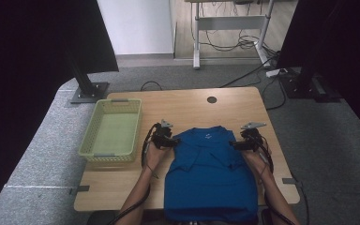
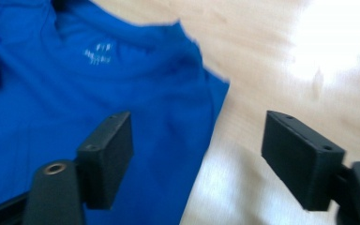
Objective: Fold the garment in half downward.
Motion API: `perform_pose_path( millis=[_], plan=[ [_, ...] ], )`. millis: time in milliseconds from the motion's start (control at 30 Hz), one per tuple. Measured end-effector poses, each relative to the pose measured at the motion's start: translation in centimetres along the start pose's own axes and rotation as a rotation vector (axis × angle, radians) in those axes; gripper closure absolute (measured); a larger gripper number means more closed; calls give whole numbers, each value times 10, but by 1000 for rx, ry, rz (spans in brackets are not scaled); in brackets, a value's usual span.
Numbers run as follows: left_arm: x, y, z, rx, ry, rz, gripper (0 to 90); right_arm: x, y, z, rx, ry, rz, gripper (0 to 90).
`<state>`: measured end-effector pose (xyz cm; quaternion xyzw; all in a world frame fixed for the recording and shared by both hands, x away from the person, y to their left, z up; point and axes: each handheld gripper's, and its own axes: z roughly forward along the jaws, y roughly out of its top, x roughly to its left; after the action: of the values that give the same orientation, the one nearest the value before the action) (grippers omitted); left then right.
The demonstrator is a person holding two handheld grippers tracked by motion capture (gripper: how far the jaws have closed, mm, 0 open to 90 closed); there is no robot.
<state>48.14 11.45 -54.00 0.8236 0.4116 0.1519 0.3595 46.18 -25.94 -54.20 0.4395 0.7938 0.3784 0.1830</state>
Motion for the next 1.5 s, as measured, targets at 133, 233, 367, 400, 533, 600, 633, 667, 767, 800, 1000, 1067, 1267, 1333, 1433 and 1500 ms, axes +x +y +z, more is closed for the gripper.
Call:
perform_pose_path(
  millis=[133, 233, 367, 400, 533, 600, 633, 667, 767, 800, 1000, 1067, 1267, 1333, 1433, 1500],
  plan=[
    [0, -3, 3, 25, 2, 5, 399, -8, 11, 8, -8, -16, 6, 339],
    [-4, -3, 4, 26, 20, 36, 353, -11, 14, 18, 17, -14, -2, 394],
    [-4, -4, 3, 13, 12, 31, 487, -13, 10, 28, 41, 8, -10, 524],
    [-2, -5, 2, 2, 4, 26, 554, -13, 9, 27, 31, 14, -3, 589],
    [3, -9, 3, -29, -80, -14, 838, -8, 5, 24, 19, 63, 8, 836],
    [4, -8, 3, -23, -83, -9, 857, -7, 4, 23, 20, 67, 14, 851],
    [3, -7, 3, -19, -79, -1, 861, -7, 4, 23, 21, 66, 11, 852],
    [2, -7, 2, -19, -70, 2, 863, -6, 5, 22, 19, 62, 1, 852],
    [3, -6, -4, -52, -66, -12, 865, -4, 7, 14, -14, 64, -14, 853],
    [2, -5, -8, -65, -67, -16, 865, -4, 9, 9, -29, 69, -15, 853],
    [-6, 1, -36, -117, -75, 27, 864, 5, 17, -28, -77, 87, -47, 852],
    [-10, 2, -43, -128, -77, 43, 864, 9, 16, -39, -90, 98, -50, 852],
    [-23, -7, -63, -152, -109, 78, 863, 18, -1, -65, -111, 130, -14, 852],
    [-27, -13, -68, -146, -117, 82, 863, 22, -8, -71, -101, 140, -1, 852],
    [-35, -22, -73, -133, -138, 85, 862, 28, -18, -79, -70, 149, 5, 852],
    [-39, -28, -76, -133, -151, 84, 859, 32, -25, -83, -49, 157, 8, 852]
  ],
)
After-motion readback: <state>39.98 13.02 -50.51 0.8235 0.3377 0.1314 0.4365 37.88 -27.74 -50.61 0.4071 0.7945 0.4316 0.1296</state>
